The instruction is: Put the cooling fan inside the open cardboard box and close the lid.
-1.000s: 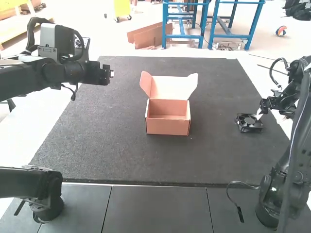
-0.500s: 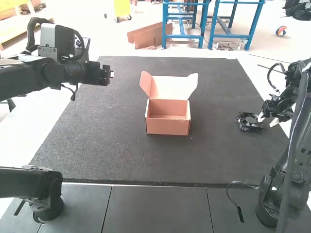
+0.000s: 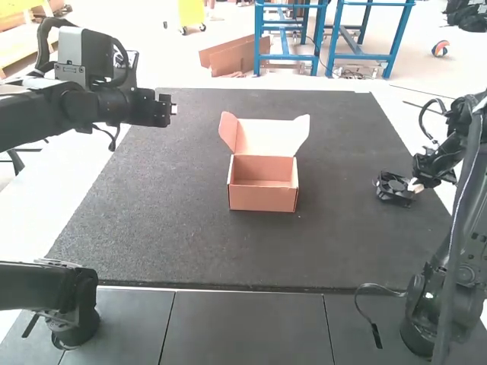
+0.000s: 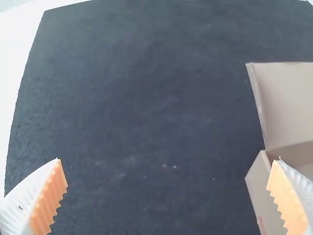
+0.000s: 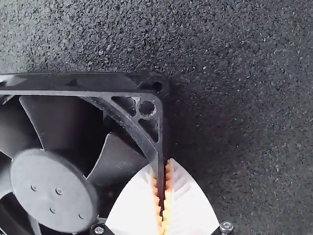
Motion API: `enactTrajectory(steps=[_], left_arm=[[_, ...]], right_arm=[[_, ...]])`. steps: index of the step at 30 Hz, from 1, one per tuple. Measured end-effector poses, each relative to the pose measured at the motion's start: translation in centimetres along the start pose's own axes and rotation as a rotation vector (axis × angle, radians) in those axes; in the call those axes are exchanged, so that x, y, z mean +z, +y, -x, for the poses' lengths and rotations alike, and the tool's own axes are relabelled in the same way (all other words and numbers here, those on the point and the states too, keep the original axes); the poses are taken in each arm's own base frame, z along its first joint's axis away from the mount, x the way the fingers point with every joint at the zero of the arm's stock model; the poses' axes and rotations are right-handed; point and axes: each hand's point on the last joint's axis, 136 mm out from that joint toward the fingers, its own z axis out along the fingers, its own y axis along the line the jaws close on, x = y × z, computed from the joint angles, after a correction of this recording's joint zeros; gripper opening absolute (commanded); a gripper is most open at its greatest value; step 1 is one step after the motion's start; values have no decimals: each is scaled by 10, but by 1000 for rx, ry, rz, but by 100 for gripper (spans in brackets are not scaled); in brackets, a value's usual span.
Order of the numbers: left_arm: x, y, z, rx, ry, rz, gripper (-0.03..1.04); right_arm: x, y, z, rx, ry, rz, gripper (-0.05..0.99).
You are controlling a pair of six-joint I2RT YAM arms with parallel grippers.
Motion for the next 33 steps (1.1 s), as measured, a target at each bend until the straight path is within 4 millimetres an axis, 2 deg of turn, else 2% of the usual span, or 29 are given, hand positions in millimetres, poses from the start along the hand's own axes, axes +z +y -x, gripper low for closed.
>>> enactTrajectory(steps=[3, 6, 11, 15, 19, 22, 26, 30, 33], left_arm=[[0, 0, 0, 0, 0, 0, 97], [0, 0, -2, 0, 7, 0, 97], [1, 1, -17, 3, 62, 4, 97], [1, 4, -33, 9, 114, 21, 97], [1, 11, -39, 17, 126, 59, 97], [-1, 16, -37, 21, 119, 89, 97], [-6, 21, -33, 22, 102, 116, 97], [-9, 23, -32, 25, 96, 131, 97], [-11, 24, -35, 25, 97, 133, 97]], right_arm=[[-7, 2, 2, 17, -15, 0, -1], [-25, 8, 2, 21, -37, 0, -1], [-83, 30, 3, 17, -124, 22, 0], [-133, 52, -5, 26, -196, 47, 0], [-173, 72, -9, 41, -281, 47, 0], [-195, 105, -11, 16, -335, 65, 0], [-213, 167, -15, -46, -371, 123, 0], [-223, 221, -26, -89, -361, 186, 0], [-221, 258, -36, -123, -337, 224, 0]])
